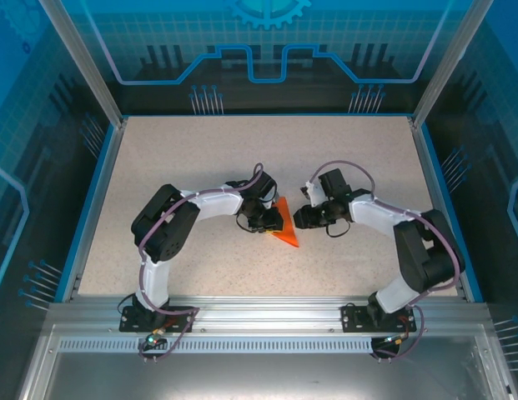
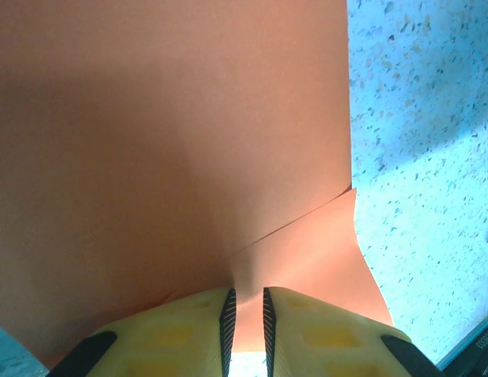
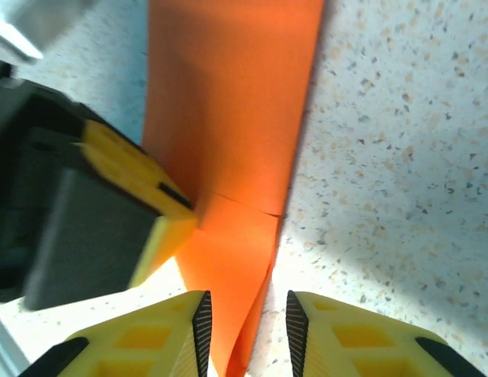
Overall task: Fold a paper plane with a square sheet of paper (fold left side to right side)
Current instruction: Third fold the triangle at the center of the table.
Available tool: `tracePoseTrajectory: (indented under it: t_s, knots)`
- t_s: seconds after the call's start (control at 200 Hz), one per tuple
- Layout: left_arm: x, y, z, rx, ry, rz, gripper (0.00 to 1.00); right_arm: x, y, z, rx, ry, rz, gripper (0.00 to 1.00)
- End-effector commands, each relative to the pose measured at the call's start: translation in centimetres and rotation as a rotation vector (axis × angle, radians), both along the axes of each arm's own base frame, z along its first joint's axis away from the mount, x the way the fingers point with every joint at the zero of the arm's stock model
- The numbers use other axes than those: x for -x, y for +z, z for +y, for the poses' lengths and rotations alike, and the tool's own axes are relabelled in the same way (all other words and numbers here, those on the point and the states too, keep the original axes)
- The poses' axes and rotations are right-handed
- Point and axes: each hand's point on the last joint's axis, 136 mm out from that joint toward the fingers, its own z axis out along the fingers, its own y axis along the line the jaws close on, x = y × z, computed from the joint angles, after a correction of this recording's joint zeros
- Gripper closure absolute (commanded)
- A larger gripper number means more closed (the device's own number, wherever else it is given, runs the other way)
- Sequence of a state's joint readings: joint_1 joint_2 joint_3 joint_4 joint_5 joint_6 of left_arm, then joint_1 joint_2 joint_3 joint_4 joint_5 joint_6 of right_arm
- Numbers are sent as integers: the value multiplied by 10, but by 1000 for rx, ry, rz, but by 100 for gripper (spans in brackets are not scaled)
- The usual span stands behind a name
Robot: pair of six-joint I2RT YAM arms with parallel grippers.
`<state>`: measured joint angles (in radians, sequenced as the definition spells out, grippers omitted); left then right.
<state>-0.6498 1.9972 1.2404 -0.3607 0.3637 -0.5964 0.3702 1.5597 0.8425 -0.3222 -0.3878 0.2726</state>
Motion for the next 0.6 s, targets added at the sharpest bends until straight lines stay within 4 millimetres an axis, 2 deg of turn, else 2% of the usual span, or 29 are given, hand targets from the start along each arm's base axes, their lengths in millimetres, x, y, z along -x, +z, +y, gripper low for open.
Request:
tracePoseTrajectory:
  t_s: [0.0,0.125,0.33,0.595]
  knots:
    - [11,-29,12,-74,5,48,77,30,1,5,-80,32,117,68]
    - [11,-29,11,-75,1,46,78,47,-4,20,-149,51,203,70]
    - [12,-28,10,-78,-2,45,78,52,-13,34,-166,76,267,71]
    - [11,-27,10,-81,-3,41,78,65,-35,30,-119,73,355,72]
